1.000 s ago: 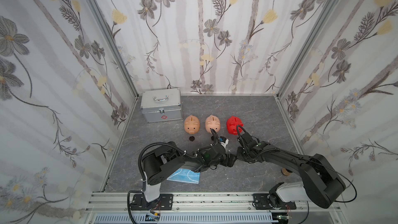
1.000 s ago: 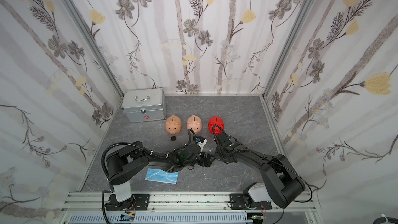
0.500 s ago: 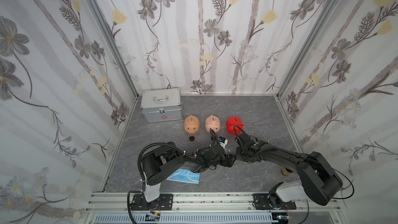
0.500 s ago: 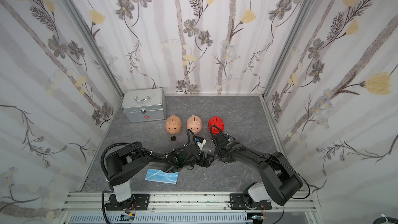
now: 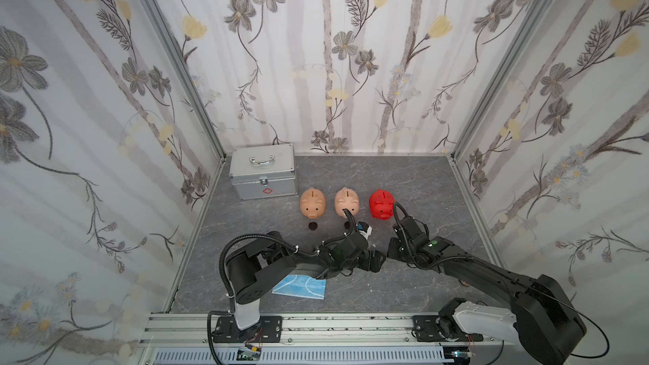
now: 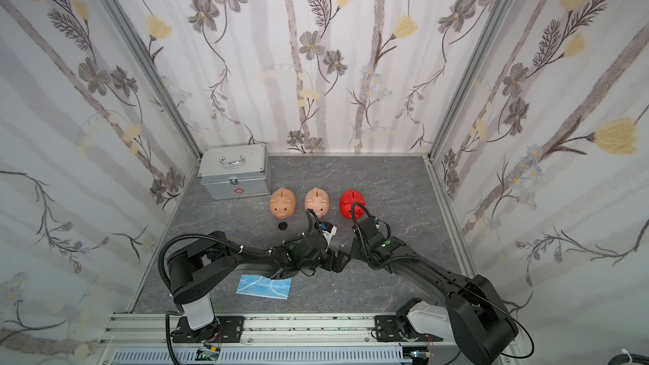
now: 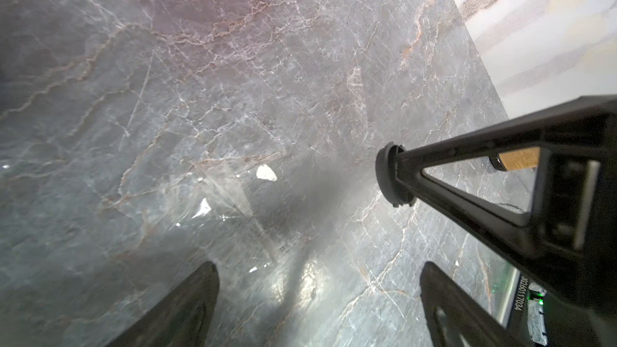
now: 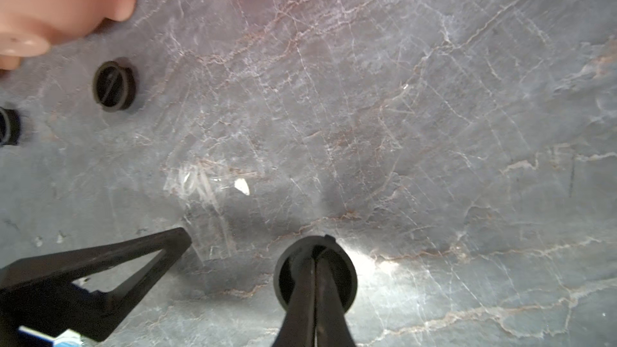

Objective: Open piggy banks
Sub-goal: Place the lid at the center of the board.

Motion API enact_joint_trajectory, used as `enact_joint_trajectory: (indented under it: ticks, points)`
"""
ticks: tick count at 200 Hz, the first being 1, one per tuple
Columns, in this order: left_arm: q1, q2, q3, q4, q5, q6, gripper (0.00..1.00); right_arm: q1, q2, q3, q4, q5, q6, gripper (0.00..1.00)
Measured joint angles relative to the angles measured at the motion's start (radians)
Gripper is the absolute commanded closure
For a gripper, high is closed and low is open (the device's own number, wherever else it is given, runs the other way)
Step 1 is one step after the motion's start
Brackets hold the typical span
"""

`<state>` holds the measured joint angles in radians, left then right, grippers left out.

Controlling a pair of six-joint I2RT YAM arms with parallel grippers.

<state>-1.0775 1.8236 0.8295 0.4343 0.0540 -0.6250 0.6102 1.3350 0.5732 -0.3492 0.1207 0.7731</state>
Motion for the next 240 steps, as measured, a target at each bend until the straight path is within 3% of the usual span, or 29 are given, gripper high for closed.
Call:
enact_joint_trajectory:
  ticks: [76,129,240]
  points:
    - [0.040,0.014,0.019,0.011,-0.002,-0.040,0.02,-0.177,-0.095,-0.114,0.275,-0.151,0.030,1.00]
    - [0.058,-0.027,-0.034,0.031,-0.058,-0.079,0.00,-0.247,0.014,-0.108,0.428,-0.274,0.063,1.00]
    - [0.077,-0.176,-0.191,0.053,-0.201,-0.119,0.00,-0.286,0.227,-0.052,0.562,-0.314,0.147,1.00]
